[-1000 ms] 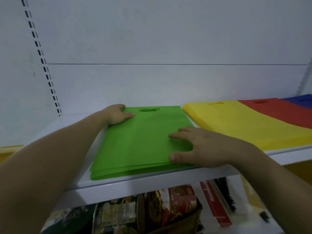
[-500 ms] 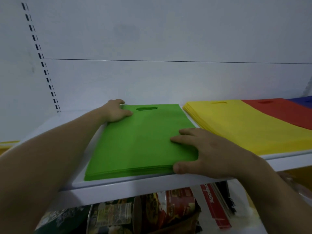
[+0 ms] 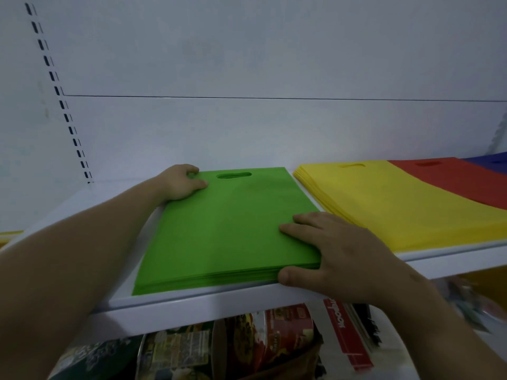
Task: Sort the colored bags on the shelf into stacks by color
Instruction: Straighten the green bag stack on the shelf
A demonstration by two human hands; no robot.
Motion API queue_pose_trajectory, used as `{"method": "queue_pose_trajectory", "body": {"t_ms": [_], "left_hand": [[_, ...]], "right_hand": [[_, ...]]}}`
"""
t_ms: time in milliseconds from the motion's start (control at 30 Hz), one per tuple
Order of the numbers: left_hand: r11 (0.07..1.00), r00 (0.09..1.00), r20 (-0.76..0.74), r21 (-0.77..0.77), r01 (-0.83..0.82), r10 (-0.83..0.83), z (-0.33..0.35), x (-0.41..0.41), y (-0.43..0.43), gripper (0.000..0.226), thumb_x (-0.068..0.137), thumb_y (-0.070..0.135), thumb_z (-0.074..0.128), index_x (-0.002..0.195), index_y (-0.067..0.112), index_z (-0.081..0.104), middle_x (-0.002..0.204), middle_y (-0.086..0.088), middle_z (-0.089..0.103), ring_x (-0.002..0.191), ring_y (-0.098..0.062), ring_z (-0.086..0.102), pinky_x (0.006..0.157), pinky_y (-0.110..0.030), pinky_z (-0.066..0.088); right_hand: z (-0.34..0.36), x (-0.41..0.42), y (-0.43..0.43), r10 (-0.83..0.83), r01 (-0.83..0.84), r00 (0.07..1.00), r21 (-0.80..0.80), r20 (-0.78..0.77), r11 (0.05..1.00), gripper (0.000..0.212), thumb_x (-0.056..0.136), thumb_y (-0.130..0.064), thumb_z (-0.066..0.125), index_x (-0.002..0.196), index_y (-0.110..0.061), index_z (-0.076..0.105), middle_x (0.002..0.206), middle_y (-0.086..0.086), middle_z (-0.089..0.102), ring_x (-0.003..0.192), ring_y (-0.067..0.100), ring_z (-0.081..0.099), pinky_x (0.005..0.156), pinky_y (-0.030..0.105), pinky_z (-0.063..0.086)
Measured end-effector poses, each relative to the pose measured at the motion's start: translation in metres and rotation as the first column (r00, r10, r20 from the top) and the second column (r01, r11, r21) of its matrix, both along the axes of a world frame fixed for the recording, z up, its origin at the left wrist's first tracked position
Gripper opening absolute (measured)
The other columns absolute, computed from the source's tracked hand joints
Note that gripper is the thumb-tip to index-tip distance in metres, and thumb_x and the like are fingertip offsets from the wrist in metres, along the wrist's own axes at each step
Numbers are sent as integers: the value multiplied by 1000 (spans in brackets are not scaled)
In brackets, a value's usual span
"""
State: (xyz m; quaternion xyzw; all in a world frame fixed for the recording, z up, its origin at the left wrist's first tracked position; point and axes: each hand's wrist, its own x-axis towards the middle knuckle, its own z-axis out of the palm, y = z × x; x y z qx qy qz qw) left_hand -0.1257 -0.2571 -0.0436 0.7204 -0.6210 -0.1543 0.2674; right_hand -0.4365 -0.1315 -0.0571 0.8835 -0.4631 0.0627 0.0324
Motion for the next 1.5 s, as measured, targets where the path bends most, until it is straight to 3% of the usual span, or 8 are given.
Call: {"method": "queue_pose_trajectory", "body": {"t_ms": [267, 500, 800, 967, 1167, 1267, 1367, 1500], "left_hand": [[1000, 1000, 9, 15, 11, -11, 0, -4, 2, 61, 93, 37, 54, 145, 12, 34, 151, -9, 31, 136, -26, 33, 109, -34, 28], [999, 999, -24, 19, 42, -41, 1, -3, 7, 57, 92, 36, 57, 142, 17, 40, 149, -10, 34, 132, -27, 38, 106, -35, 32], [996, 994, 74, 55, 70, -74, 13, -7, 14, 68, 92, 43, 54, 147, 13, 29, 153, -8, 27, 139, -26, 28, 112, -34, 24], [992, 985, 123, 12, 123, -123, 25, -12, 28, 68, 90, 44, 56, 146, 15, 32, 154, -6, 25, 141, -25, 25, 113, -35, 21], [988, 970, 192, -10, 152, -147, 41, -41, 56, 67, 91, 44, 55, 147, 18, 30, 155, -2, 24, 141, -21, 24, 112, -31, 21], [985, 960, 226, 1, 172, -168, 49, -68, 70, 68, 90, 48, 54, 147, 21, 29, 155, 0, 23, 141, -20, 24, 111, -31, 21], [983, 954, 241, -9, 185, -178, 53, -109, 81, 68, 89, 49, 54, 147, 24, 28, 155, 1, 23, 140, -19, 27, 110, -31, 23], [984, 953, 250, -4, 179, -173, 49, -171, 87, 68, 89, 47, 56, 146, 24, 29, 154, 1, 26, 137, -18, 31, 108, -28, 25]], "right_hand": [[-3, 0, 3, -6, 6, 1000, -7, 5, 1000, 125, 37, -92, -27, 148, -48, 11, 157, -20, 10, 144, 2, 6, 113, 24, 19], [-5, -1, 1, 1, -2, 1000, -28, -23, 1000, 119, 43, -92, -24, 148, -48, 9, 158, -17, 11, 145, 4, 8, 112, 24, 22], [15, 0, 5, -22, 11, 998, 160, 66, 987, 102, 56, -86, 16, 148, -43, 18, 158, -13, 13, 143, 4, 10, 115, 26, 12], [34, -5, -12, -31, 6, 986, 152, 161, 988, 114, 49, -96, 8, 147, -42, 24, 156, -14, 20, 142, 3, 13, 113, 26, 11], [45, -16, -40, -66, 46, 979, 106, 192, 993, 84, 73, -77, 30, 145, -33, 35, 153, -8, 31, 140, 11, 28, 114, 32, 21], [46, -30, -50, -49, 31, 984, 108, 173, 994, 90, 69, -79, 28, 145, -32, 36, 154, -6, 32, 140, 12, 28, 115, 33, 22], [45, -54, -59, 19, -29, 989, 70, 146, 997, 75, 83, -70, 34, 146, -30, 36, 153, -6, 32, 140, 13, 28, 114, 31, 21], [42, -98, -72, 66, -75, 991, 69, 115, 995, 78, 80, -72, 33, 145, -30, 36, 152, -5, 34, 140, 14, 28, 114, 32, 22]]}}
